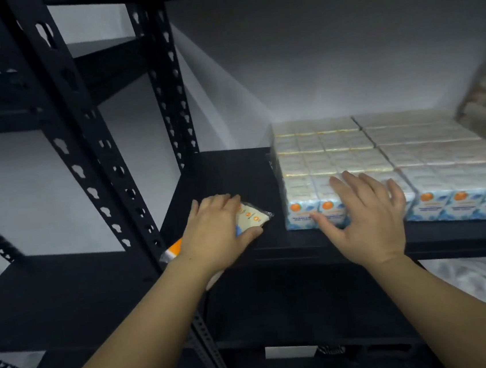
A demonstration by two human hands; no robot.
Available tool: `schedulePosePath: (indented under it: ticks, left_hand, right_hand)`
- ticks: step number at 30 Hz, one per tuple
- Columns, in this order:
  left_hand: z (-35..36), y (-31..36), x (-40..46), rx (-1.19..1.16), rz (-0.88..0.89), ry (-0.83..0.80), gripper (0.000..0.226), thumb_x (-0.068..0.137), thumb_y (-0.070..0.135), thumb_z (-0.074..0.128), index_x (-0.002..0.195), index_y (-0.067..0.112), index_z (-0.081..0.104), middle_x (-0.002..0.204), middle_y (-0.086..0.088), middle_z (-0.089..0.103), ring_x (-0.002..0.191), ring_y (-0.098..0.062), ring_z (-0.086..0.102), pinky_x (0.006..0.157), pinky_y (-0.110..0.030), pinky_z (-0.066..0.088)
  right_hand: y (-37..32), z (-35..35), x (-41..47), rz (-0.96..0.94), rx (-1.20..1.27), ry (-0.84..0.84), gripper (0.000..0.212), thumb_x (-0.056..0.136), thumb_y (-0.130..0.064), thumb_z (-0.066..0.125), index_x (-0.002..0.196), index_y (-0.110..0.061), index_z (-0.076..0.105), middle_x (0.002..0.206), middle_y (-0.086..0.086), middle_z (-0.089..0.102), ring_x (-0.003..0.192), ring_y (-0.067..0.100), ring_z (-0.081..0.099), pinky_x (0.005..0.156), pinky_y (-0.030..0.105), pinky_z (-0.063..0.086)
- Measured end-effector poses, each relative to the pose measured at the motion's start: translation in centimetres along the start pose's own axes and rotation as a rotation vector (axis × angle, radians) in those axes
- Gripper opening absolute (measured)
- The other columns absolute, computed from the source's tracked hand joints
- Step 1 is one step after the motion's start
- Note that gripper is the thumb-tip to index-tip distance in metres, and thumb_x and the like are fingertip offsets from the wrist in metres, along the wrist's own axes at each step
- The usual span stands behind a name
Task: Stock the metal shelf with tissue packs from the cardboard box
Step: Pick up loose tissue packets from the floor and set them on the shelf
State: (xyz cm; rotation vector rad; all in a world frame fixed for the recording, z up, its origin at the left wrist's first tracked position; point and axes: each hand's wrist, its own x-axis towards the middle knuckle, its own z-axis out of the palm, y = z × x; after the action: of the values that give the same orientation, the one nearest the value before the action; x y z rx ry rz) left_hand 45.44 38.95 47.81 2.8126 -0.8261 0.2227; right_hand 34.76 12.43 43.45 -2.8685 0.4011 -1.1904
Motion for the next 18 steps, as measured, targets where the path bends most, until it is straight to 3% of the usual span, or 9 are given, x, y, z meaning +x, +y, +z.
schedulePosePath:
  ticks: [4, 8, 12, 16, 18]
  left_hand:
    - [1.0, 0.7, 0.1, 0.070, -0.094, -0.069, 0.083, 0.090, 0.082, 0.039, 0.156, 0.031, 0.036, 0.153, -0.006, 0.042, 0.138, -0.031, 0.041, 0.116, -0.050, 0.034]
    - [1.1, 0.5, 1.7, 0.003, -0.056, -0.098, 0.079, 0.093, 0.077, 0.043, 0.157, 0.031, 0.035, 0.155, -0.006, 0.042, 0.138, -0.031, 0.042, 0.118, -0.049, 0.034]
    - [0.5, 0.1, 4.8, -0.066, 0.008, -0.201, 0.079, 0.093, 0.072, 0.052, 0.159, 0.032, 0.034, 0.160, -0.005, 0.039, 0.143, -0.031, 0.040, 0.122, -0.051, 0.029]
    - [0.2, -0.8, 7.0, -0.067, 0.119, -0.279, 0.081, 0.095, 0.071, 0.050, 0.163, 0.035, 0.024, 0.172, -0.005, 0.020, 0.158, -0.027, 0.016, 0.128, -0.055, 0.005]
    - [0.0, -1.2, 6.8, -0.094, 0.100, -0.207, 0.084, 0.093, 0.073, 0.051, 0.163, 0.034, 0.026, 0.170, -0.005, 0.026, 0.156, -0.027, 0.021, 0.127, -0.051, 0.014]
  right_hand:
    - [0.1, 0.3, 0.0, -0.009, 0.013, 0.035, 0.070, 0.086, -0.067, 0.063, 0.139, -0.020, 0.063, 0.147, 0.006, 0.059, 0.138, 0.033, 0.050, 0.121, 0.056, 0.020]
    - [0.2, 0.3, 0.0, -0.009, 0.010, 0.038, 0.070, 0.086, -0.067, 0.062, 0.138, -0.021, 0.064, 0.147, 0.005, 0.059, 0.138, 0.032, 0.050, 0.121, 0.055, 0.020]
    - [0.2, 0.2, 0.1, -0.008, 0.004, 0.036, 0.070, 0.087, -0.068, 0.061, 0.138, -0.021, 0.064, 0.146, 0.005, 0.060, 0.137, 0.032, 0.051, 0.120, 0.056, 0.021]
    - [0.2, 0.2, 0.1, -0.006, -0.002, 0.020, 0.070, 0.087, -0.068, 0.060, 0.138, -0.021, 0.064, 0.146, 0.005, 0.060, 0.138, 0.031, 0.051, 0.120, 0.055, 0.022]
    - [0.2, 0.2, 0.1, -0.007, -0.004, 0.020, 0.070, 0.087, -0.068, 0.060, 0.138, -0.021, 0.065, 0.146, 0.004, 0.060, 0.138, 0.031, 0.051, 0.120, 0.056, 0.022]
